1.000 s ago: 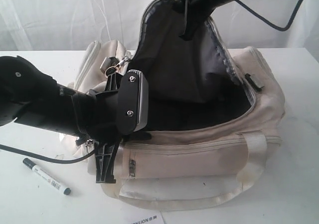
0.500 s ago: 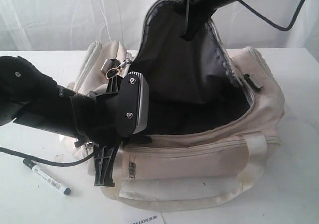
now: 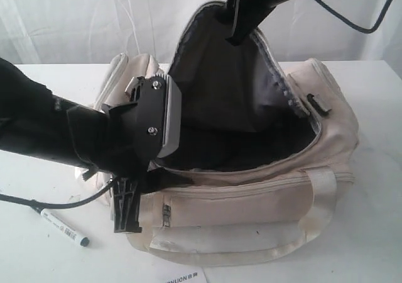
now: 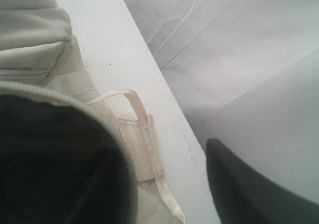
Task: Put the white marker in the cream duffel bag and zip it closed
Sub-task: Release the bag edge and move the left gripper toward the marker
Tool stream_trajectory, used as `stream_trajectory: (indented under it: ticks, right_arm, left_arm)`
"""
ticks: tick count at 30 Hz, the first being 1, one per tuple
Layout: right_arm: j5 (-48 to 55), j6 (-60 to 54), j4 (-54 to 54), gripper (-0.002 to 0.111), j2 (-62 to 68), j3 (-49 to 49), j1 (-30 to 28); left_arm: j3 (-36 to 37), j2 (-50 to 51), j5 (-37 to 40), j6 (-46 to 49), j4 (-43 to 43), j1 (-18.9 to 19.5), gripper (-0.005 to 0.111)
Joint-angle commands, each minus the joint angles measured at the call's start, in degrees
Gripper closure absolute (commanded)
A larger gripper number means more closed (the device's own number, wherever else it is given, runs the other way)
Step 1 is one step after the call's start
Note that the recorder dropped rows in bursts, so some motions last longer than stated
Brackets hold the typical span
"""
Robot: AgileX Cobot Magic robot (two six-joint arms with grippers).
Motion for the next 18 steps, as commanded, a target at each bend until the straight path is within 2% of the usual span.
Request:
stream_trajectory:
  ticks: [1,9,13,18]
  right_arm:
    - [2.72,3.12,1.08,0.051,-3.40,-0.49,-0.52]
    - [13.85,7.71,-0.52,0.051,-6.53,-0.49,-0.52]
    - [21.98,10.69,-1.52,0.051,-6.81,-0.49,-0.52]
    - [23.83,12.12,-1.80,0.051,-9.38,-0.49,-0.52]
  left_arm:
    - [0.52,-6.01,2.38,-8.70,4.31,-0.17,0.054]
    - [0.52,-12.55,7.95,-25.07,19.49,-0.17,0.054]
    - [0.52,-14.05,9.92,-28.90,22.33,-0.17,0.054]
    - [0.52,-15.96,12.22,-34.51,25.74,-0.17,0.056]
